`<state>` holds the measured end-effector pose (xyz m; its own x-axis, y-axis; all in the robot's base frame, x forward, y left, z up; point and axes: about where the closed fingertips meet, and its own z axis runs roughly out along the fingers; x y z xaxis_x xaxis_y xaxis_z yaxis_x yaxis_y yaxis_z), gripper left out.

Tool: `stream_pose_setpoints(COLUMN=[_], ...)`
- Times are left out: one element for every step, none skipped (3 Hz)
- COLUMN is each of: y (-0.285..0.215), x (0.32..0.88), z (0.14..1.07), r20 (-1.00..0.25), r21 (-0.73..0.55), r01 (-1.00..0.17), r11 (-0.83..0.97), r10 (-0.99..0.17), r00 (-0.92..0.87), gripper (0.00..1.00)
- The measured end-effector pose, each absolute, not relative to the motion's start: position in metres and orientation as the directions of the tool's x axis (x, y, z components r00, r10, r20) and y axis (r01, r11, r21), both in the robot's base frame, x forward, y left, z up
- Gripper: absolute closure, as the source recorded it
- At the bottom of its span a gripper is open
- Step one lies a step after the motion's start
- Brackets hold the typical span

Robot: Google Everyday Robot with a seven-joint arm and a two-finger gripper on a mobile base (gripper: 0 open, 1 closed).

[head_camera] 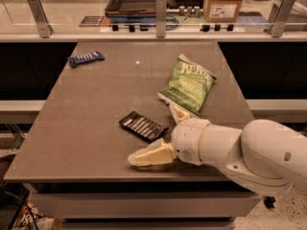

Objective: Move rxbar chocolate near rxbar blueberry

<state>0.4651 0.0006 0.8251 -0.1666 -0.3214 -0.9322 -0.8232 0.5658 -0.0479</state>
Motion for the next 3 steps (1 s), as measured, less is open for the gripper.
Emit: stream_pose_setpoints(y=[-0.0022,-0.002,0.0019], x=[0.4741,0.4804,0.4811], z=[0.8212,0.8189,0.8161], r20=[-0.94,-0.944,-0.947], r21=[-0.052,-0.055,-0.051], r01=[-0.814,-0.812,-0.819], r11=[0.578,0.581,0.572], r10=[-0.305,-0.296,-0.289], r00=[-0.156,-0.148,-0.143], gripper=[0.0,0.0,0.0])
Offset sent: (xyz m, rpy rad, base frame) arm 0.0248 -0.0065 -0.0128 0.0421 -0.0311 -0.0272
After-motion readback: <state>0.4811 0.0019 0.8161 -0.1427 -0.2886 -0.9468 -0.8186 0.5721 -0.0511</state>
